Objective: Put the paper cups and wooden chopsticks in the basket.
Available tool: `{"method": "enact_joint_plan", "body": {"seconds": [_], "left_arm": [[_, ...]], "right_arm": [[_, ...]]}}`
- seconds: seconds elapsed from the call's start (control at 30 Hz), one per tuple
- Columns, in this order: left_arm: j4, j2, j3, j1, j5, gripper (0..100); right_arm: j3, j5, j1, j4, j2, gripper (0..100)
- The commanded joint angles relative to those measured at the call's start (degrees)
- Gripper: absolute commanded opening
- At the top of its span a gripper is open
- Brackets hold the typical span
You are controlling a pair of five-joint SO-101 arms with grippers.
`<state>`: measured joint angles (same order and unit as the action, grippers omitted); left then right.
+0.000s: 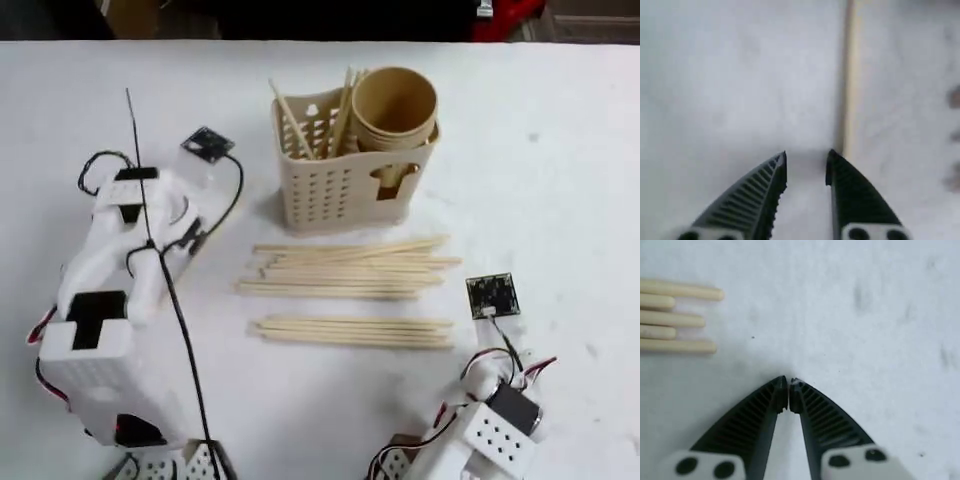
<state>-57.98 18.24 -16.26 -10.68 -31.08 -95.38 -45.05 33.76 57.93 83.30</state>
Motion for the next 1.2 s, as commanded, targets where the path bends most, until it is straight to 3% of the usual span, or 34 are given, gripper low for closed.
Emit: {"method": "enact_joint_plan", "body": {"seconds": [0.0, 0.23, 0.43, 0.63, 0.8, 0.93, 1.17], "left_arm": [[-1.8, -0.4, 3.8, 0.2, 2.5, 15], [-8.4, -9.7, 5.1, 1.1, 4.2, 15], [-2.3, -11.9, -4.3, 4.7, 4.2, 15], [5.1, -5.5, -7.6, 4.5, 4.2, 15], [-0.5, -0.7, -1.1, 4.4, 4.2, 15], [-1.3, 0.5, 0.2, 4.2, 4.2, 2], [-3.3, -2.9, 0.5, -0.6, 4.2, 2]], "right_arm": [[0.2, -0.7, 1.1, -0.9, 0.3, 2.4], [0.2, -0.7, 1.1, -0.9, 0.3, 2.4], [0.2, -0.7, 1.1, -0.9, 0.3, 2.4], [0.2, -0.7, 1.1, -0.9, 0.3, 2.4], [0.2, -0.7, 1.1, -0.9, 0.3, 2.4], [0.1, -0.7, 1.1, -0.9, 0.3, 2.4], [0.1, -0.7, 1.1, -0.9, 0.3, 2.4]]}}
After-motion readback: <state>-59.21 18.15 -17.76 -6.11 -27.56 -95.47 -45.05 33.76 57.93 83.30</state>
